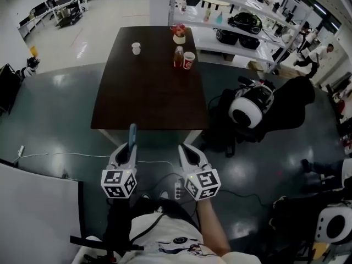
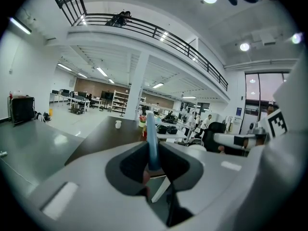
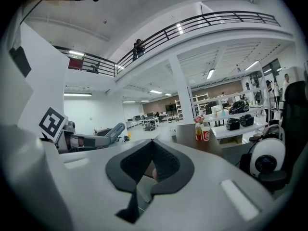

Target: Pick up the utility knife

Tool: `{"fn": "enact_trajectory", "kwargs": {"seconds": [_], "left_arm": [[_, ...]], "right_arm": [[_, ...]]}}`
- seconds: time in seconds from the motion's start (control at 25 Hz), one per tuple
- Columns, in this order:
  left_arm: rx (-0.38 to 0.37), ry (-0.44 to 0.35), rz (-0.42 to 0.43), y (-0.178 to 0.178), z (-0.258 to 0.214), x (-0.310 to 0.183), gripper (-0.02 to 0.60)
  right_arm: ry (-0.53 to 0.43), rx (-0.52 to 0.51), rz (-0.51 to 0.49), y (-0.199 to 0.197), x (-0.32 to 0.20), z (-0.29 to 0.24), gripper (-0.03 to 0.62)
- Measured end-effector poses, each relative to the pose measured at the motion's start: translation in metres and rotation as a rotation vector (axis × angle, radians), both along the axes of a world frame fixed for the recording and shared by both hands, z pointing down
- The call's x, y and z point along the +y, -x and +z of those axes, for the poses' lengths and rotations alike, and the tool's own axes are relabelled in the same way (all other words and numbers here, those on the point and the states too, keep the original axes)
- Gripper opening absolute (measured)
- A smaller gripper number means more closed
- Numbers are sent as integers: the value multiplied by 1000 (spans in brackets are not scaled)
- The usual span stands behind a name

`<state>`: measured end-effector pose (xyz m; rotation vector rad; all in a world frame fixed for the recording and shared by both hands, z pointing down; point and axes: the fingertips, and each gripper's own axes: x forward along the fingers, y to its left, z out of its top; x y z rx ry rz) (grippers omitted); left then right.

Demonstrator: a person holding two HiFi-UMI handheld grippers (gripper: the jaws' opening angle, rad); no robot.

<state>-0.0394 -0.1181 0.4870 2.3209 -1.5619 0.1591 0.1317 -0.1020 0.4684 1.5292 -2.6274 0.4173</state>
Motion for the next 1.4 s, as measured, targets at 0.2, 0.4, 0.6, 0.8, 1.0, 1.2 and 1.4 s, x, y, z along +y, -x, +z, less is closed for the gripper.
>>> {"fn": "enact_trajectory", "kwargs": {"seconds": [0.2,0.4,0.6,0.8,1.0,1.2,1.4], "left_arm": [[-9,-32,3,6,-11,19,69],[-4,-57,22,16,-17,51,69],[6,-58,38,34,-14,90,69],[17,-50,42,57,-10,133,69],[26,-55,45,68,-12,158,69],[28,-86,41,68,-24,168,69],[25,-123,40,57,-44,172,69]], "right_arm": [[-22,-11,9,6,17,-6,2],[-38,-4,24,21,44,-9,2],[-39,6,24,46,82,-7,2],[-24,21,27,70,128,-4,2],[-30,39,47,79,155,-6,2],[-70,48,47,76,164,-19,2],[-107,53,46,63,167,-38,2]]}}
